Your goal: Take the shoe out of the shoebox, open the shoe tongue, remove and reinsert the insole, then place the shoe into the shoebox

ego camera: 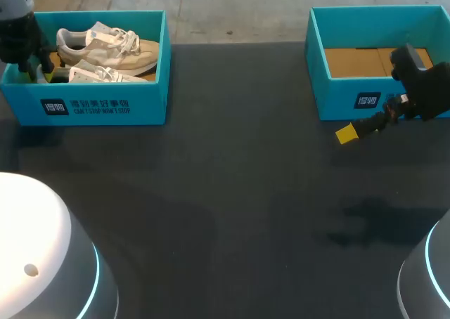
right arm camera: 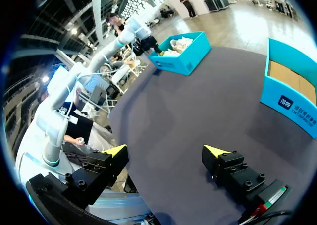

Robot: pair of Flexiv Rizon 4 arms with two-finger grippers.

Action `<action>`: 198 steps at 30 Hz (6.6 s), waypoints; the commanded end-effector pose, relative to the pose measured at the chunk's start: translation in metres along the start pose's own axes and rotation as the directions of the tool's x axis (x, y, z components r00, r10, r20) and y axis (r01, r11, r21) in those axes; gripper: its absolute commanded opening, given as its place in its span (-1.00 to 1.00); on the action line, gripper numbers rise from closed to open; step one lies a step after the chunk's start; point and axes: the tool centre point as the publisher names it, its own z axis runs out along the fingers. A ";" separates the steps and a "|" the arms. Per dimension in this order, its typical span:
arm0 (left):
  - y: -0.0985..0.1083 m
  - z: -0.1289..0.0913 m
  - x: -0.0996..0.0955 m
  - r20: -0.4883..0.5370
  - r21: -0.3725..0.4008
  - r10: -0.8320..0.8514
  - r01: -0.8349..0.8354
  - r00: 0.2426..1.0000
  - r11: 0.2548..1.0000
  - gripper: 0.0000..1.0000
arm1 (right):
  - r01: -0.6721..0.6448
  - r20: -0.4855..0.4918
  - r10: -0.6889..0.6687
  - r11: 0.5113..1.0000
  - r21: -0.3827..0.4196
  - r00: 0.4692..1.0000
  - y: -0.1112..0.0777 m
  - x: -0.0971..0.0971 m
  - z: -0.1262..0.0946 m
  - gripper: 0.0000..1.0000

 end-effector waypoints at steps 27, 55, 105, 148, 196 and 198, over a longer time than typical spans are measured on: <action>-0.005 0.020 0.003 -0.001 0.049 0.054 -0.054 0.999 0.997 -1.00 | -0.002 0.002 0.002 1.000 0.002 1.000 0.001 0.000 0.001 1.00; -0.012 -0.063 0.008 -0.023 -0.001 0.097 -0.097 0.995 0.995 -1.00 | -0.002 0.002 0.002 1.000 0.002 1.000 0.001 0.000 0.001 1.00; 0.001 -0.132 0.017 -0.029 -0.012 0.079 -0.080 0.996 0.997 -1.00 | -0.002 0.002 0.002 1.000 0.002 1.000 0.001 0.000 0.001 1.00; -0.111 -0.159 -0.090 -0.061 0.001 -0.092 0.092 0.994 0.996 -1.00 | -0.002 0.002 0.002 1.000 0.002 1.000 0.001 0.000 0.001 1.00; -0.235 -0.162 -0.276 -0.159 0.046 -0.138 0.147 0.978 0.988 -1.00 | -0.002 0.002 0.002 1.000 0.002 1.000 0.001 0.000 0.001 1.00; -0.238 -0.160 -0.282 -0.163 0.038 -0.136 0.144 0.977 0.989 -1.00 | -0.002 0.002 0.002 1.000 0.002 1.000 0.001 0.000 0.001 1.00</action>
